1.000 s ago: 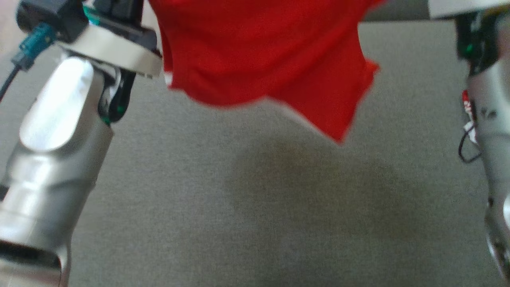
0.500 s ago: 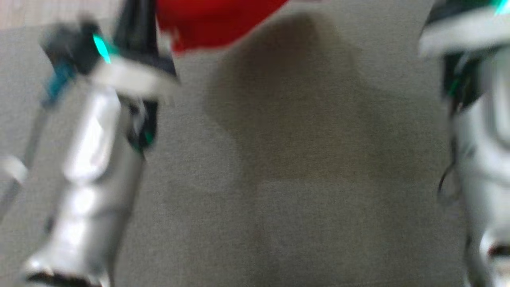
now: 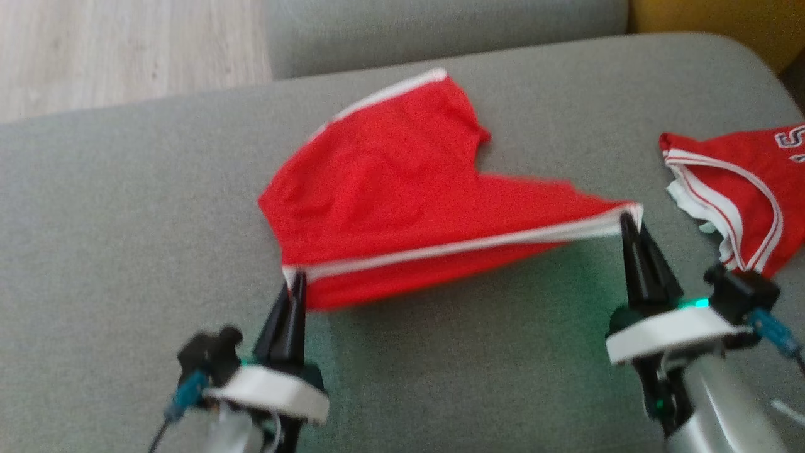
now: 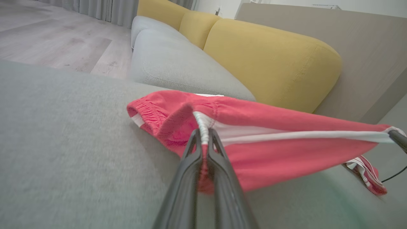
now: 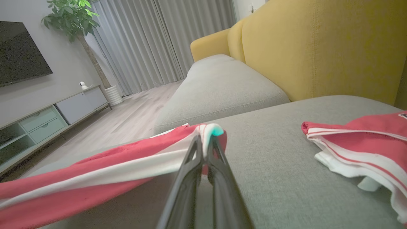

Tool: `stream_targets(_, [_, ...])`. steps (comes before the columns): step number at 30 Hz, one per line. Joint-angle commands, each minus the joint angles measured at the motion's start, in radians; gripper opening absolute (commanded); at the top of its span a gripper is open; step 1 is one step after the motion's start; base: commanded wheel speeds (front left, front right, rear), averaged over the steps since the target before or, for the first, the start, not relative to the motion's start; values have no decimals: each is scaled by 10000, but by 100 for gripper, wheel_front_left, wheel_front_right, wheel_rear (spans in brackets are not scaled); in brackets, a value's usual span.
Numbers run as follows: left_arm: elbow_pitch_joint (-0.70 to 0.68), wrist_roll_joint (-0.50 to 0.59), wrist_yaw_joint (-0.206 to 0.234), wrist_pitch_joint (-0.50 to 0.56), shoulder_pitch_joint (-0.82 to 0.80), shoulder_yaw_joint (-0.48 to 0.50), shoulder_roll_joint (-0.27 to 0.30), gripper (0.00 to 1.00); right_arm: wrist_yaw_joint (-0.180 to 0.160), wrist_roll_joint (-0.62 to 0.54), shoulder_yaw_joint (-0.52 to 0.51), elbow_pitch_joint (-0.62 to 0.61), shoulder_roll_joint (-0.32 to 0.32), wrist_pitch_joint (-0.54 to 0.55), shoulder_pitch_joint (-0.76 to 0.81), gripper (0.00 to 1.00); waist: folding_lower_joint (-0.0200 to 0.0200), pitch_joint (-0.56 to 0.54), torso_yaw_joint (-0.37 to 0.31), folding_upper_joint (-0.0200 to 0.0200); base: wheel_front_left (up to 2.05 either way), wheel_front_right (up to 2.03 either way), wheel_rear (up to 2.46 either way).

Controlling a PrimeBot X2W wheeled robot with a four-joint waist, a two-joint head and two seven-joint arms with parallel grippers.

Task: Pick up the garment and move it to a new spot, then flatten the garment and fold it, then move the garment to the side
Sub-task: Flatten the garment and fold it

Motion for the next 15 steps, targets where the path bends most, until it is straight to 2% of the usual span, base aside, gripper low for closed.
stream_targets(1, [-397, -63, 22, -52, 226, 389, 59, 0, -9, 97, 182, -470, -105, -64, 60, 0, 3, -411, 15, -1, 0, 0, 0])
stream_targets(10, [-944, -184, 21, -52, 2110, 335, 12, 0, -9, 471, 10, -1262, -347, -64, 1571, 0, 3, -1089, 252, -1, 0, 0, 0])
stream_targets(15, [-1327, -300, 20, -53, 2284, 266, 9, 0, -9, 554, -308, -1658, -546, -51, 1767, 0, 3, -964, 562, -1, 0, 0, 0])
